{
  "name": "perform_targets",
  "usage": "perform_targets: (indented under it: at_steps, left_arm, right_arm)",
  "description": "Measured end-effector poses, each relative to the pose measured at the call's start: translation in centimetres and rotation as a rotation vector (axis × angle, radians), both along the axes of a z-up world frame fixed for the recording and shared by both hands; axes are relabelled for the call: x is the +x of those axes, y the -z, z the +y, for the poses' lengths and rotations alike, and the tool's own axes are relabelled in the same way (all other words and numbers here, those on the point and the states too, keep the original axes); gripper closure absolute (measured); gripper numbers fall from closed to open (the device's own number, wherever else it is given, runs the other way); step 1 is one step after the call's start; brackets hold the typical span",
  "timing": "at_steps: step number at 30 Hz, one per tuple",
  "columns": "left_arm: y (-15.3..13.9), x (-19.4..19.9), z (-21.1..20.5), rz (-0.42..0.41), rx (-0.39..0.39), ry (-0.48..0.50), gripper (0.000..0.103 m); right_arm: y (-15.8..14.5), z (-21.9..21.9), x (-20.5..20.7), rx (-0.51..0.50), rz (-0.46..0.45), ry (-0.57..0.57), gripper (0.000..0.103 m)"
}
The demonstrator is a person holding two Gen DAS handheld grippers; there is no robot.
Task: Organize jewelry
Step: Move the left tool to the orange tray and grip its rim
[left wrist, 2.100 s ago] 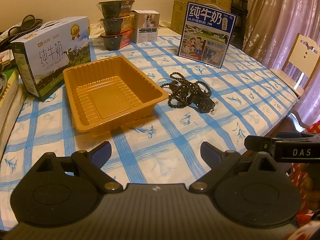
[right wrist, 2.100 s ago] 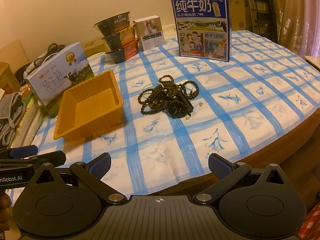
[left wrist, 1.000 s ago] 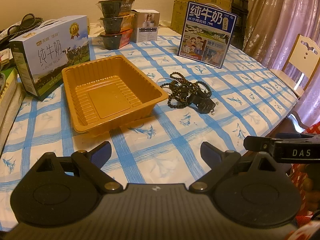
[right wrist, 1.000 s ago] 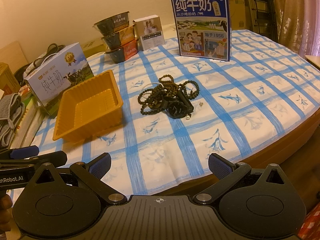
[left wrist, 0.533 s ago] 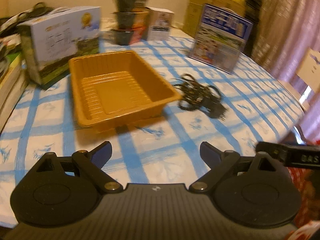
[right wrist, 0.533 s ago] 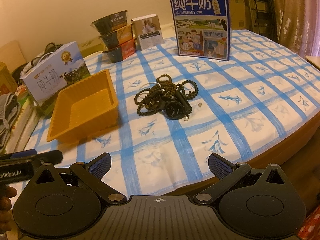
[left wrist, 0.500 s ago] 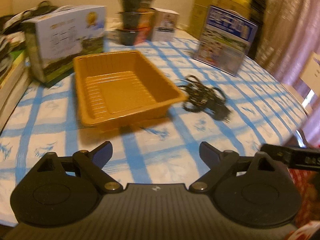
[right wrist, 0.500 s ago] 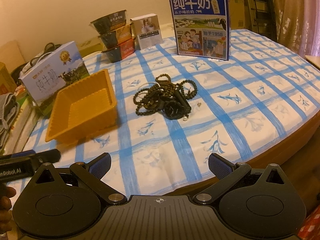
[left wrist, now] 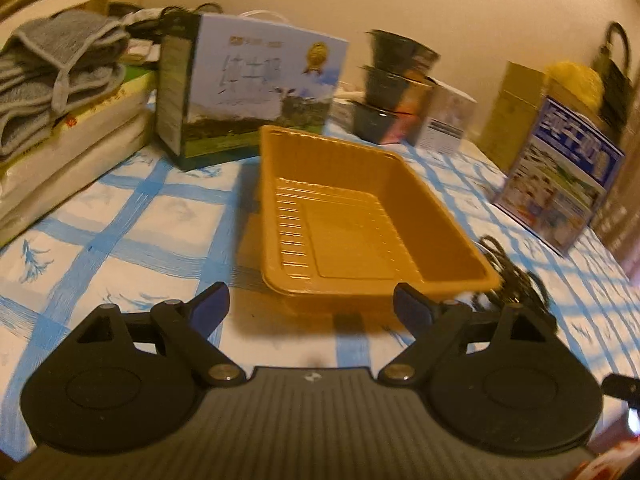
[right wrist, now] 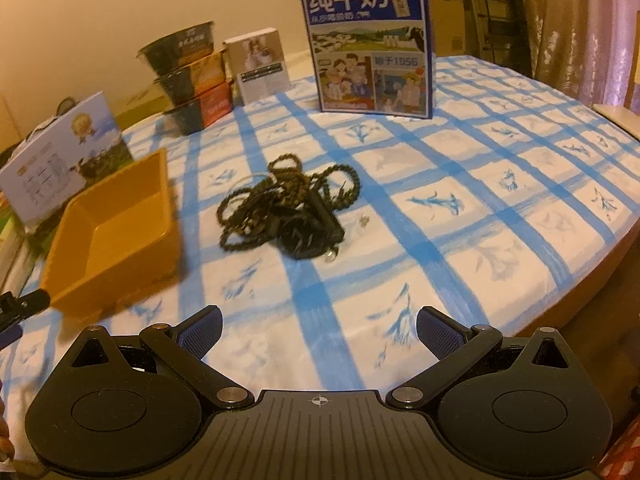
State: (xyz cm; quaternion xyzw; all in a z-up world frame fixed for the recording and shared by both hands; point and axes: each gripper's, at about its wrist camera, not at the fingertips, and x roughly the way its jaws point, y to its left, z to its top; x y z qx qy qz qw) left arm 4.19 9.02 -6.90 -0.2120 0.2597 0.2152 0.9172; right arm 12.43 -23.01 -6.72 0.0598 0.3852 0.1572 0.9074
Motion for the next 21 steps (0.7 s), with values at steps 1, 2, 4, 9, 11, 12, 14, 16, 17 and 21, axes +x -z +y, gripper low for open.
perform_targets:
  at_steps: [1,2,4,9,11,12,14,16,17,21]
  left_arm:
    - [0.2,0.3,0.3,-0.002,-0.006,-0.015,0.016]
    - [0.4,0.5,0.5,-0.009,-0.009,-0.031,0.016]
    - [0.8,0.9,0.7,-0.025,0.009,-0.064,0.016]
    - [1.8,2.0,0.8,-0.056,0.025,-0.122,0.023]
    - [2.3,2.5,0.7,-0.071,0.033,-0.138,0.029]
    - [2.5,2.8,0.7,-0.075,0.04,-0.148,0.033]
    - [3.0,3.2,0.6,-0.085,0.044,-0.168,0.04]
    - [3.5,3.7,0.6,-0.082,0.037,-0.192,0.044]
    - [3.8,3.9,0.7,-0.084,0.033,-0.208,0.044]
    - [4.3,4.4,0.5,-0.097,0.047,-0.233,0.048]
  right_arm:
    - [0.1,0.0,0.4,0.003,0.0,0.003,0.0]
    - [0.3,0.0,0.7,0.008,-0.003,0.005,0.0]
    - [0.6,0.1,1.4,0.008,-0.003,0.01,0.0]
    - [1.6,0.6,2.6,-0.001,0.01,-0.004,0.0]
    - [2.1,0.7,3.0,-0.01,0.017,-0.008,0.0]
    - [2.3,0.7,3.2,-0.013,0.021,-0.01,0.0]
    - [2.7,0.7,3.5,-0.014,0.032,-0.008,0.0]
    - [3.0,0.6,3.7,-0.013,0.041,-0.007,0.0]
    - [3.2,0.5,3.8,-0.02,0.042,-0.004,0.0]
    - [3.7,0.4,4.3,-0.038,0.048,0.006,0.0]
